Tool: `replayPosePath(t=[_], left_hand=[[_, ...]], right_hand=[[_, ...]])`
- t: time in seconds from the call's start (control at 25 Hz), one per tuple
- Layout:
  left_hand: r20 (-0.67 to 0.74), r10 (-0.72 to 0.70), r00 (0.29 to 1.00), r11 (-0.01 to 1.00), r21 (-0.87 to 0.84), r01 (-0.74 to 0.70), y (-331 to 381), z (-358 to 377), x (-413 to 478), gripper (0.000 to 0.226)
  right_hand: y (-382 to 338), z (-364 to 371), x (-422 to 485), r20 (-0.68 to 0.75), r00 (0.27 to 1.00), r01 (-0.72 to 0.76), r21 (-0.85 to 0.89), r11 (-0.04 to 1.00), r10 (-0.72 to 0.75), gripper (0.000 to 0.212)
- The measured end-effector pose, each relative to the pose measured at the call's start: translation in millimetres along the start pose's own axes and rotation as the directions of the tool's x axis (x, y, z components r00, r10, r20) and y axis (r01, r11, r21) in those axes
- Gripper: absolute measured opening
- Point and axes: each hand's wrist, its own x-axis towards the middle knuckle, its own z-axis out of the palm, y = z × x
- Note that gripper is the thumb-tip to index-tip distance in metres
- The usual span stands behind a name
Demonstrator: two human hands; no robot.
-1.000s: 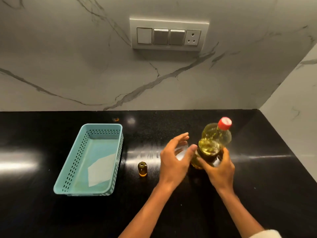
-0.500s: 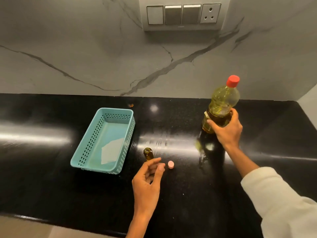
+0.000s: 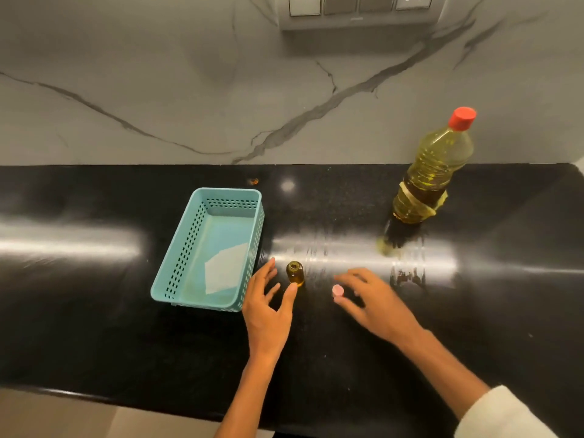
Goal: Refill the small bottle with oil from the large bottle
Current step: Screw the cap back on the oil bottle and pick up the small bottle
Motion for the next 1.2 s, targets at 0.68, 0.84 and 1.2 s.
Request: replayPosePath(t=[0.68,0.84,1.2], left_hand=[[0.265,0.123,0.956,0.992,-0.053,-0.113,-28,2,52,0.038],[0.293,0.138,0.946,0.99,-0.063,-0.125,-30,1,54,0.032],[0.31,0.193,0.931,0.981,-0.049,-0.187,-30,-1,58,0.018]], right_hand=[[-100,18,55,-0.231,0.97,-0.058,0.065,0.996,0.071,0.02],[-103,17,59,-0.186,0.982,-0.033,0.053,0.998,0.042,0.016],[-109,14,69,-0.162,0.984,-0.092,-0.113,0.989,0.073,0.021]])
